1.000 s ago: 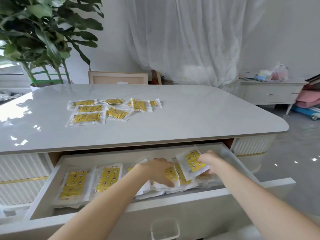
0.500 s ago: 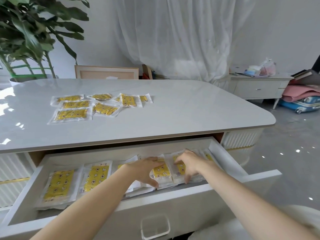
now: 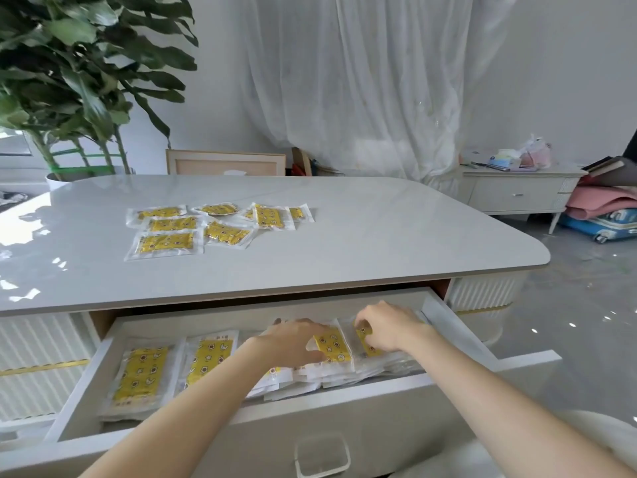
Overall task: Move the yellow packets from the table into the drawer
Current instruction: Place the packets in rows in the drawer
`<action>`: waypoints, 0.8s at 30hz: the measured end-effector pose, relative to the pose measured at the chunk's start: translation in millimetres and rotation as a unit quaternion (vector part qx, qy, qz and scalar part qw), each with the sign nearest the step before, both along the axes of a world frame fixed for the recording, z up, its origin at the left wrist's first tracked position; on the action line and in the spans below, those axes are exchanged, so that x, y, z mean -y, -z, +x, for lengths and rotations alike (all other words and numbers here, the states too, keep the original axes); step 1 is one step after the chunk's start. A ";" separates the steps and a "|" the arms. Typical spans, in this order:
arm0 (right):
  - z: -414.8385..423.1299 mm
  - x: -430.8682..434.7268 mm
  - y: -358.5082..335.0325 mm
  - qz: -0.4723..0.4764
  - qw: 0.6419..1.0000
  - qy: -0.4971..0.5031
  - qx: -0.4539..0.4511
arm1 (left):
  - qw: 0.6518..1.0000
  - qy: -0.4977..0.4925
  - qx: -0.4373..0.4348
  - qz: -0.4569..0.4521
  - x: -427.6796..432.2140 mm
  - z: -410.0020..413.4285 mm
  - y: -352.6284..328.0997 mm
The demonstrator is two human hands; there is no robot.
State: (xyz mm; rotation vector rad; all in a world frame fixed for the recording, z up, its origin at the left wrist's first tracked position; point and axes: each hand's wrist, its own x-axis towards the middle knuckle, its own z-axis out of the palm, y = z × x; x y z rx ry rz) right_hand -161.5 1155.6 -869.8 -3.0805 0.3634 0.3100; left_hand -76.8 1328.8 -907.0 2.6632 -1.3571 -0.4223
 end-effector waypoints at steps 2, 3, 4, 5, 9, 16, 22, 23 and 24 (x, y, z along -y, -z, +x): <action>-2.1 -7.6 -19.5 0.031 0.999 -0.009 0.028 | 1.000 -0.013 0.004 -0.028 -8.4 -3.9 -14.8; -3.0 -11.9 -30.0 0.046 0.998 -0.014 0.048 | 0.999 -0.019 0.001 -0.042 -13.1 -5.8 -23.3; -3.3 -16.7 -40.9 0.055 0.996 -0.019 0.068 | 0.998 -0.022 0.001 -0.055 -19.1 -7.6 -32.9; -2.7 -20.6 -50.5 0.062 0.994 -0.025 0.088 | 0.997 -0.023 0.006 -0.067 -25.1 -9.2 -42.3; 12.0 -35.4 -78.7 0.112 0.982 -0.026 0.152 | 0.989 -0.034 0.076 -0.121 -48.9 -10.0 -78.3; 76.3 -59.4 -90.3 0.262 0.937 0.025 0.231 | 0.964 -0.113 0.177 -0.162 -100.9 30.4 -110.8; 137.7 -88.3 -77.7 0.274 0.942 -0.037 0.191 | 0.945 -0.226 0.205 -0.121 -140.3 89.0 -95.2; 148.6 -95.5 -73.5 0.272 0.943 -0.049 0.186 | 0.940 -0.247 0.204 -0.118 -145.4 98.7 -91.3; 157.0 -103.3 -68.5 0.270 0.944 -0.063 0.179 | 0.935 -0.268 0.201 -0.118 -149.3 107.0 -87.2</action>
